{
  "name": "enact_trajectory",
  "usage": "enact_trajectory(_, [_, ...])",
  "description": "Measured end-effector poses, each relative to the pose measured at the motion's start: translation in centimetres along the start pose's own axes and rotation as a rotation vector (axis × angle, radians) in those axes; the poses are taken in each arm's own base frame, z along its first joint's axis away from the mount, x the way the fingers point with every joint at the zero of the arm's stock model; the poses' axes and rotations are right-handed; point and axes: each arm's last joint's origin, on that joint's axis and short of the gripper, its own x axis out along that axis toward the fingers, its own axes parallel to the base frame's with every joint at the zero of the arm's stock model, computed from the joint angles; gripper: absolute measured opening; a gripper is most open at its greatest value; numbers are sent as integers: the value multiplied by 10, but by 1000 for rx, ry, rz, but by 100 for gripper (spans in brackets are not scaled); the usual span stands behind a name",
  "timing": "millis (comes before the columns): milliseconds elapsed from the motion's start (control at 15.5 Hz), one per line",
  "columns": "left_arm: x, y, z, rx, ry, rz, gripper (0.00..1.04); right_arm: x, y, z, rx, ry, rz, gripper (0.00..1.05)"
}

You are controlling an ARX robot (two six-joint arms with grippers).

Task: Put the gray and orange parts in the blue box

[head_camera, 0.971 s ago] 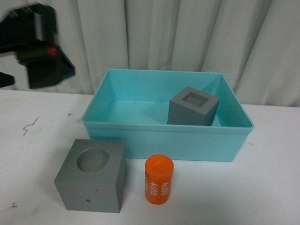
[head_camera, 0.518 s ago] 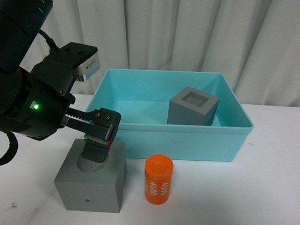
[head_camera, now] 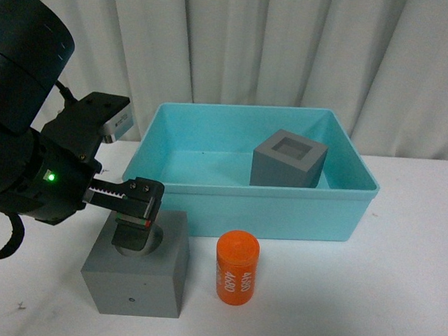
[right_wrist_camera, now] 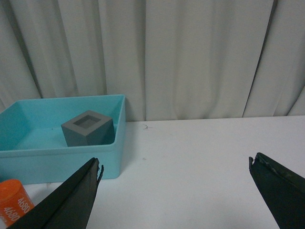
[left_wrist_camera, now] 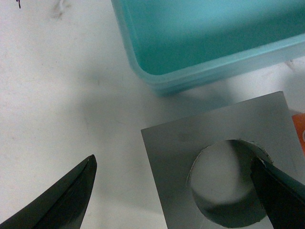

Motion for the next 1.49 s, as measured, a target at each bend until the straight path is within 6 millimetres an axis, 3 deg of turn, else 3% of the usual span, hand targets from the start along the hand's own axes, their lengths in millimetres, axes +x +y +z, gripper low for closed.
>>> enact_trajectory(194, [15,0,-10,-26,40,0,98,0,0,0,0,0,0,98])
enact_trajectory(259, [16,-2,-10,-22,30,-2,78,0,0,0,0,0,0,98])
enact_trajectory(324, [14,-2,-10,-20,32,-6,47,0,0,0,0,0,0,98])
enact_trajectory(388, [13,0,-10,-27,33,-5,31,0,0,0,0,0,0,98])
enact_trajectory(453, [11,2,-10,-30,38,-8,23,0,0,0,0,0,0,98])
enact_trajectory(647, [-9,4,-16,-21,40,-9,21,0,0,0,0,0,0,98])
enact_trajectory(841, [-53,14,-9,11,-10,-23,21,0,0,0,0,0,0,98])
enact_trajectory(906, [-77,17,-3,16,-40,-32,21,0,0,0,0,0,0,98])
enact_trajectory(1230, [-101,16,12,24,-102,-42,21,0,0,0,0,0,0,98])
enact_trajectory(1359, [-128,1,45,59,-211,-83,21,0,0,0,0,0,0,98])
enact_trajectory(1489, [-137,-26,82,98,-280,-144,21,0,0,0,0,0,0,98])
